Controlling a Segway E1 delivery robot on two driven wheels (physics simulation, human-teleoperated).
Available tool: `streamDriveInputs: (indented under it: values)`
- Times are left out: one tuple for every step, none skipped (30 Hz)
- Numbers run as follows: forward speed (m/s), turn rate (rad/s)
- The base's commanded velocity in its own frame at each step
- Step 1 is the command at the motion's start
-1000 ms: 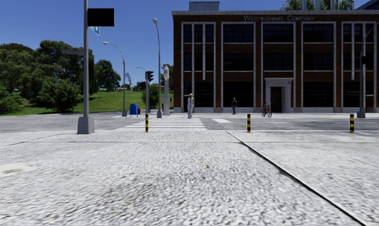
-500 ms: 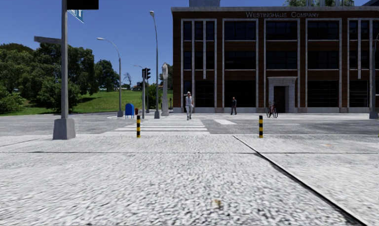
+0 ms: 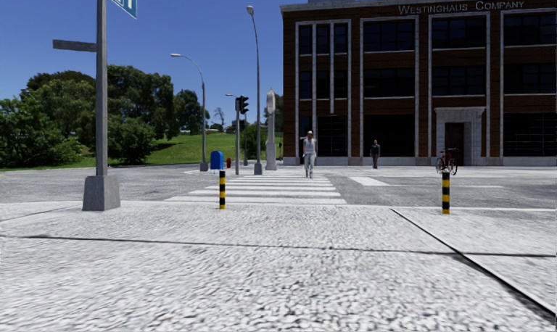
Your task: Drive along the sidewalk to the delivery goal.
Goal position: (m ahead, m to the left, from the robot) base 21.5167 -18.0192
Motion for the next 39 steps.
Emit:
streamDriveInputs:
  values:
    - [1.39,0.46]
    - [1.39,0.46]
    - [1.39,0.46]
    - [1.39,0.46]
    - [1.39,0.46]
    - [1.39,0.46]
    - [1.38,0.46]
    - [1.37,0.46]
    - [1.34,0.46]
    - [1.34,0.46]
    - [1.32,0.46]
    - [1.27,0.46]
    - [1.25,0.46]
    - [1.25,0.46]
    - [1.25,0.46]
    - [1.25,0.46]
    - [1.25,0.46]
    - [1.24,0.46]
    - [1.24,0.46]
    - [1.24,0.46]
    - [1.23,0.46]
    - [1.23,0.46]
    - [1.22,0.46]
    - [1.22,0.46]
    - [1.22,0.46]
    - [1.22,0.46]
    - [1.22,0.46]
    - [1.22,0.46]
    - [1.22,0.46]
    - [1.21,0.46]
    - [1.21,0.46]
    - [1.21,0.46]
    - [1.21,0.46]
    - [1.21,0.46]
    - [1.21,0.46]
    - [1.21,0.46]
    - [1.40,0.46]
    - [1.40,0.46]
    - [2.00,0.46]
